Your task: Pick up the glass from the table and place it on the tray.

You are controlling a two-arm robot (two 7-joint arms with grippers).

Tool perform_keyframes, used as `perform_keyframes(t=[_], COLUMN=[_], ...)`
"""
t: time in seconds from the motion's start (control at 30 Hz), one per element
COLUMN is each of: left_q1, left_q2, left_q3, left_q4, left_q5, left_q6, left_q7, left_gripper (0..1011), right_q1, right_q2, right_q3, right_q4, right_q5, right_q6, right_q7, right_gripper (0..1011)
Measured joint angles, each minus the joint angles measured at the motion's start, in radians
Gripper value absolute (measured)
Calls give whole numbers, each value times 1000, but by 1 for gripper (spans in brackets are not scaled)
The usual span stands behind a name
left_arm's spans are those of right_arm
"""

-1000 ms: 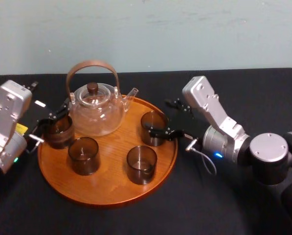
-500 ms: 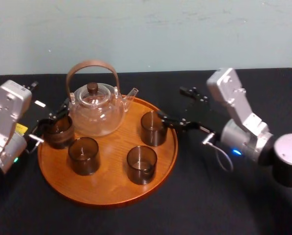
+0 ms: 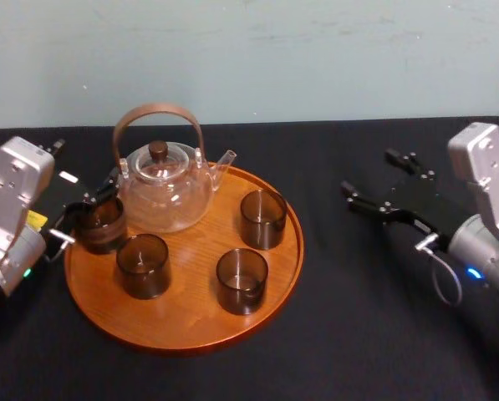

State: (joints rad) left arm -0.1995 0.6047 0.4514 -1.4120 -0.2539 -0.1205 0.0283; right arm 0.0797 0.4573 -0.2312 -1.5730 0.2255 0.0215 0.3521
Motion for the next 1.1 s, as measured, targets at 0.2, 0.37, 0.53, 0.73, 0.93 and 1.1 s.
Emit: perform_keyframes(t=[0.2,0.37,0.53,0.73,0.93,1.1], left_q1=[0,0,0,0,0,0], left_q2=[0,0,0,0,0,0], left_q3=[0,0,0,0,0,0], left_q4=[0,0,0,0,0,0], left_q5=[0,0,0,0,0,0], left_q6=[0,0,0,0,0,0], left_q7=[0,0,0,0,0,0], left_gripper=[1001,1001,1001,1001,1001,1001], right_q1=[-23,-29,-31,-31,-30,-30], right_q2=[-4,-9,-20,-19,-19,-19], right_q3=[46,59,69,68,67,67], right_q4=[26,48,63,63,63,63], right_q5=[6,-7,-26,-26,-26,-26], right_q6=[-19,-24,-28,-28,-28,-28], right_q7=[-26,-40,-50,-50,-49,-49], right_gripper=[1002,1002,1002,1002,1002,1002])
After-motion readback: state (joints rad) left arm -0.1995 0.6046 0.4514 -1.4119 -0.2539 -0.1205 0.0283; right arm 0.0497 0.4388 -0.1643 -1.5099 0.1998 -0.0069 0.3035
